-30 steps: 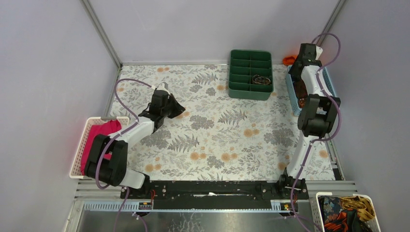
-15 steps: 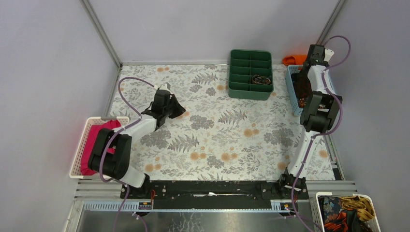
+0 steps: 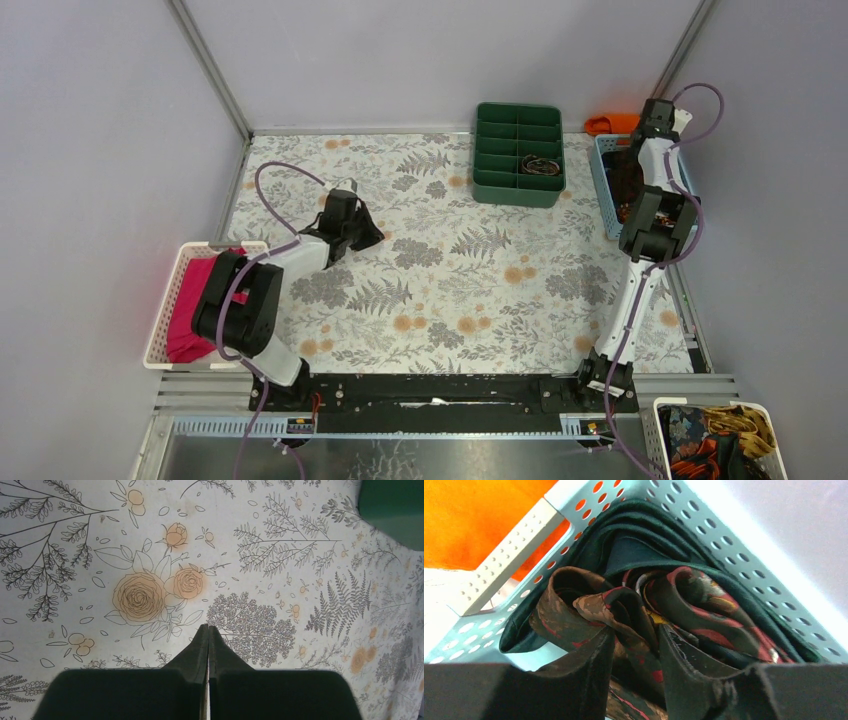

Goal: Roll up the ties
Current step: Pick up the tie from the bin.

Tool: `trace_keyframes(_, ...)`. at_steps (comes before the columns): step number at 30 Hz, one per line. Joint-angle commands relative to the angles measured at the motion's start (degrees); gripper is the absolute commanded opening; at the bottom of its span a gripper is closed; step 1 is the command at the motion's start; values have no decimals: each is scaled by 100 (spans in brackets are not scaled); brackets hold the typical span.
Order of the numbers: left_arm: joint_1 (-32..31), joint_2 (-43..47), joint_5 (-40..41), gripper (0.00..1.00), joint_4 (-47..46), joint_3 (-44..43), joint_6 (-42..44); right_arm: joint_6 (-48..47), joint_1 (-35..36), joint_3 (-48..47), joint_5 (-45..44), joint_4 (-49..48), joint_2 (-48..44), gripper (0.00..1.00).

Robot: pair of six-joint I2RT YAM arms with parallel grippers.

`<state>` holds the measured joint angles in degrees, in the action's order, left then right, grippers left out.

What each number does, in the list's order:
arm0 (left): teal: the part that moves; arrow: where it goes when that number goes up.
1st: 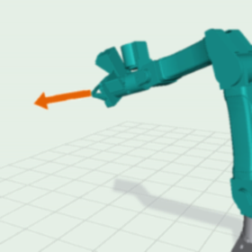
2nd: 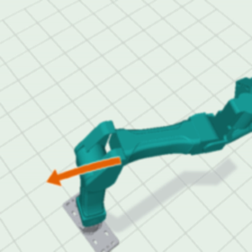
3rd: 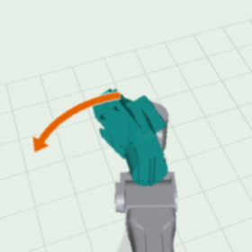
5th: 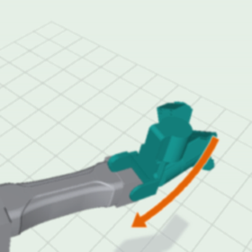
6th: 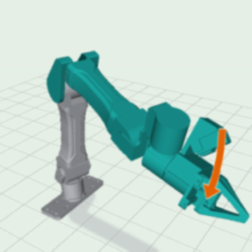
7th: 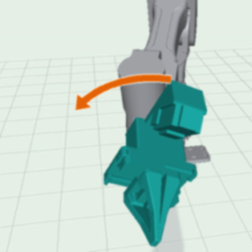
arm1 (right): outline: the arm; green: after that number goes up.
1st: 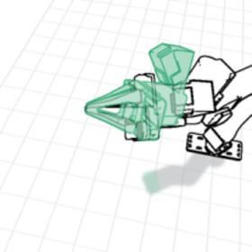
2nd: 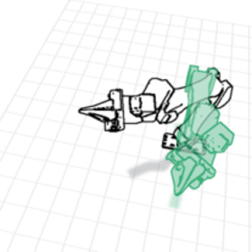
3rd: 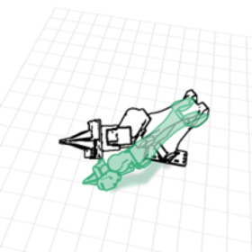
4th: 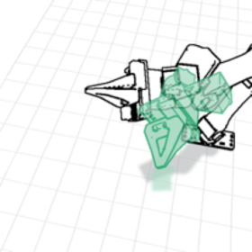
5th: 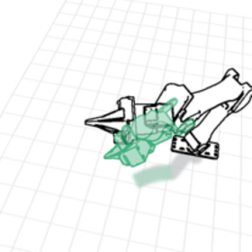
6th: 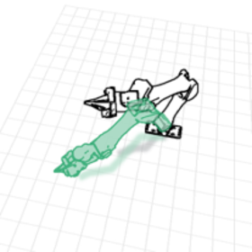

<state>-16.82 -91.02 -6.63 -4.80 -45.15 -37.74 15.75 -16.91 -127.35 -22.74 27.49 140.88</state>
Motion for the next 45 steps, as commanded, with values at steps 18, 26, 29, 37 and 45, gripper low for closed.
trace_keyframes(18, 48, -131, 74, 0, -178, -206, 171, -111, 12, 1739, 896, -1900, -1739, 0)
trace_keyframes(26, 43, 21, 78, 0, -231, -170, 145, -203, 117, 2901, 1195, -2571, -3388, 0)
trace_keyframes(29, 43, 109, 57, 0, -232, -149, 126, -204, 191, 3273, 1291, -2787, -3965, 0)
trace_keyframes(37, 26, 412, 103, 0, -338, -4, 11, -199, 800, 3983, 1765, -3120, -5300, 0)
trace_keyframes(45, -31, 850, 244, 0, -262, -50, -93, 297, 2150, 4629, 2971, -3097, -6218, 0)
